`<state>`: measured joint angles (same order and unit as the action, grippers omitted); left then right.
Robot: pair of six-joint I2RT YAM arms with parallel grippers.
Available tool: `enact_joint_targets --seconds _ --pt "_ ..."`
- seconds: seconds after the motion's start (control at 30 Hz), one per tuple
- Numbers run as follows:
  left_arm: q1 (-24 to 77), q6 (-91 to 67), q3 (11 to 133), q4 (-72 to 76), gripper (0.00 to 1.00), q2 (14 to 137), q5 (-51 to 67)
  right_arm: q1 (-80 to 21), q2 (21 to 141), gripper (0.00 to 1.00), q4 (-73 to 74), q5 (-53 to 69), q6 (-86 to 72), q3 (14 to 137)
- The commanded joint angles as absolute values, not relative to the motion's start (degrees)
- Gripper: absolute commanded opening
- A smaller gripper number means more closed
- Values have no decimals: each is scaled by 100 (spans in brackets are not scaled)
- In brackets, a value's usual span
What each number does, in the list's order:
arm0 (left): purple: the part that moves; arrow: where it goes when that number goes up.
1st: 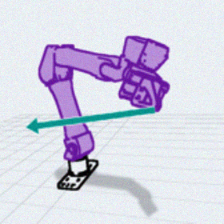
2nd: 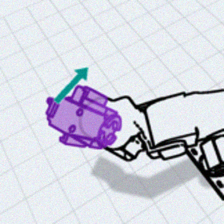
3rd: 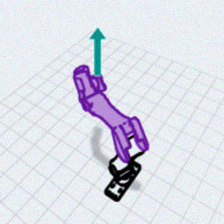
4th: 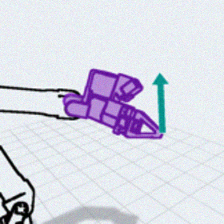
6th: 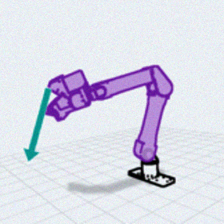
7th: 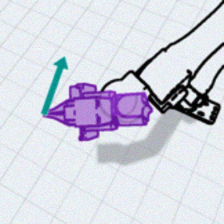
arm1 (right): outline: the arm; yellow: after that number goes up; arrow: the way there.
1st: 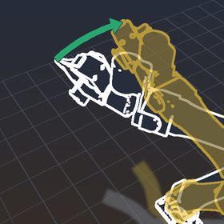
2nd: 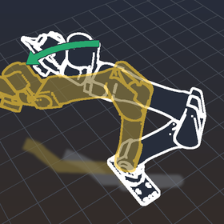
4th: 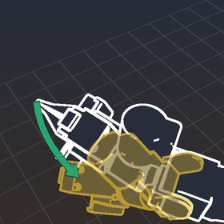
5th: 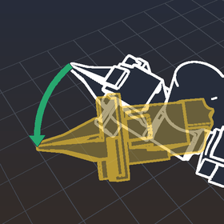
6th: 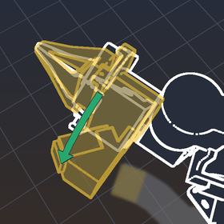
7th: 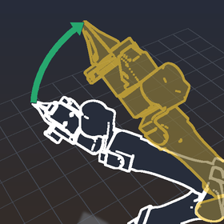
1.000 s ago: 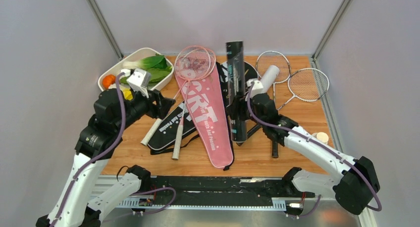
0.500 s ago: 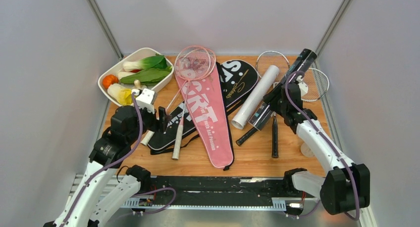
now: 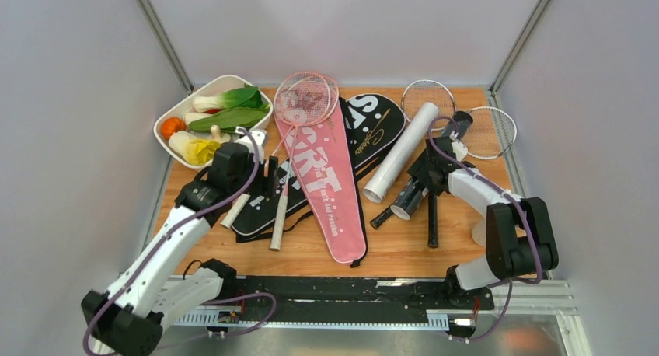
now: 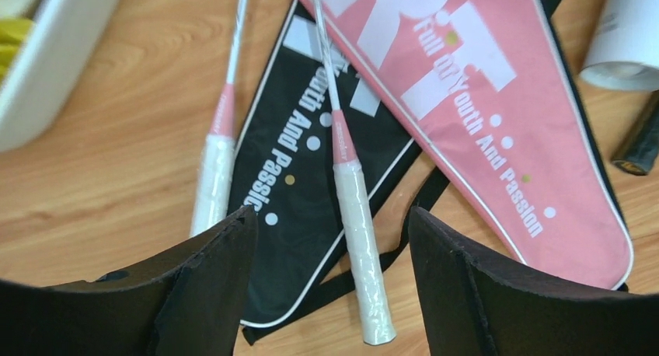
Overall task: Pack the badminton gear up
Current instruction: Place the shuttle tube at the center of the board, then pick up the racket from the center of the board.
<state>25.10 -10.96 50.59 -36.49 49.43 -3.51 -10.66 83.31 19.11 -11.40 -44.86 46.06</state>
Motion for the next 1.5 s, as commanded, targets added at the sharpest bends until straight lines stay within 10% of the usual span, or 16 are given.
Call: enact_joint_targets --seconds 0.0,0.37,1.0,1.3,1.47 --pt "2507 -1539 5292 -3748 77 5821 -393 -1010 8273 48 1632 -1081 -4296 4946" --pt "2214 -1650 6021 -3682 66 7500 150 -1006 7311 76 2168 -1296 -3279 5349" --pt "2338 -2683 4629 -2336 62 8688 110 -1023 6313 75 1960 189 -2701 5603" --pt "2487 -2727 4680 -2395 2 8593 -57 -1372 6155 76 1194 1222 -2923 5224" --pt "2485 -2887 4762 -2493 0 7889 309 -2293 6535 78 258 1320 -3645 5011"
